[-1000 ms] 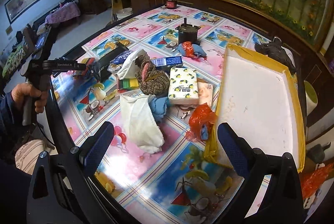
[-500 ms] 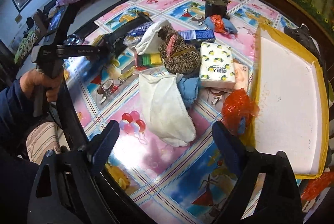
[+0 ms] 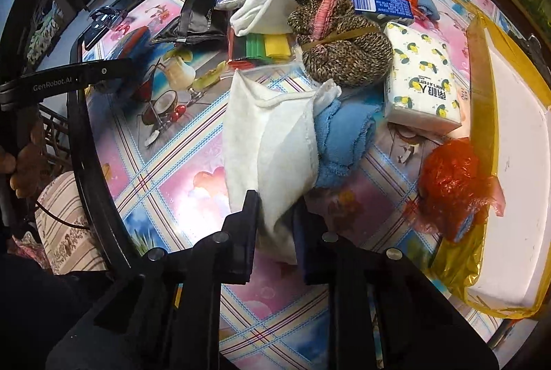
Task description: Organize soft objects
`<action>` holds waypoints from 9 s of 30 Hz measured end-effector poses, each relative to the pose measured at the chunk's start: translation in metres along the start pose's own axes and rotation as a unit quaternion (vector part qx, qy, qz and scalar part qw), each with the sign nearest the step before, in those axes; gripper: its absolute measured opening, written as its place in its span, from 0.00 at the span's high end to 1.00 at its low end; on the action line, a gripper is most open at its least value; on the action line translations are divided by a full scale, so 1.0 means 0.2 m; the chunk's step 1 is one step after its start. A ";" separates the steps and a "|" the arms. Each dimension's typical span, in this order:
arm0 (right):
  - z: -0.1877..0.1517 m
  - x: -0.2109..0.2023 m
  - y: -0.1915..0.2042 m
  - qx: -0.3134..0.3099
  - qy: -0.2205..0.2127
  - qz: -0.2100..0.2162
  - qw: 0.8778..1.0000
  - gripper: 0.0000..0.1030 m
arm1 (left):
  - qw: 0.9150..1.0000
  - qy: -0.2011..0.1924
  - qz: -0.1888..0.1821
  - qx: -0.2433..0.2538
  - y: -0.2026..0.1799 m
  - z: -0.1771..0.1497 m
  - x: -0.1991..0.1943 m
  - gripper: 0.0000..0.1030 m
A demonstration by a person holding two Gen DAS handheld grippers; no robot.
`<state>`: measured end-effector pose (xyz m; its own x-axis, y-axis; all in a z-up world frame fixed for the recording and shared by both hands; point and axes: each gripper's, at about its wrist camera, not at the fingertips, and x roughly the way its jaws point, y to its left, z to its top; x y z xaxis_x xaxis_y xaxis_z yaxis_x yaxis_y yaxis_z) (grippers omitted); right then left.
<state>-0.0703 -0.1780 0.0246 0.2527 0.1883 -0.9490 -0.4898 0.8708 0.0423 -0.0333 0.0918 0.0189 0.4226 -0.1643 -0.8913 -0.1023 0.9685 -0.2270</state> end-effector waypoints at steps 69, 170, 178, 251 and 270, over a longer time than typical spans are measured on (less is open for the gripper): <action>-0.69 -0.38 -0.90 0.253 -0.057 -0.062 0.964 0.83 | 0.946 0.017 -0.174 0.274 -1.48 -0.07 -0.12 0.58; -0.04 -0.11 -0.11 0.110 -0.084 0.077 0.987 0.70 | 0.995 0.007 -0.058 0.074 -0.37 -0.11 -0.05 0.78; -0.11 -0.18 -0.12 0.090 -0.102 0.099 0.986 0.70 | 0.996 0.016 -0.088 -0.017 -0.22 -0.09 -0.12 0.45; -0.39 -0.57 -0.58 0.206 -0.199 0.069 0.956 0.65 | 0.977 -0.040 -0.108 0.177 -1.03 -0.13 -0.17 0.55; -0.79 -0.57 -1.21 0.263 -0.159 0.052 0.950 0.65 | 0.968 0.029 -0.121 0.219 -1.79 -0.37 0.03 0.54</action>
<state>-0.1128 -0.4825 0.0722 0.5062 0.3415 -0.7919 -0.0622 0.9303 0.3614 -0.0603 -0.2699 0.0650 0.3334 -0.3949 -0.8561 0.3903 0.8844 -0.2560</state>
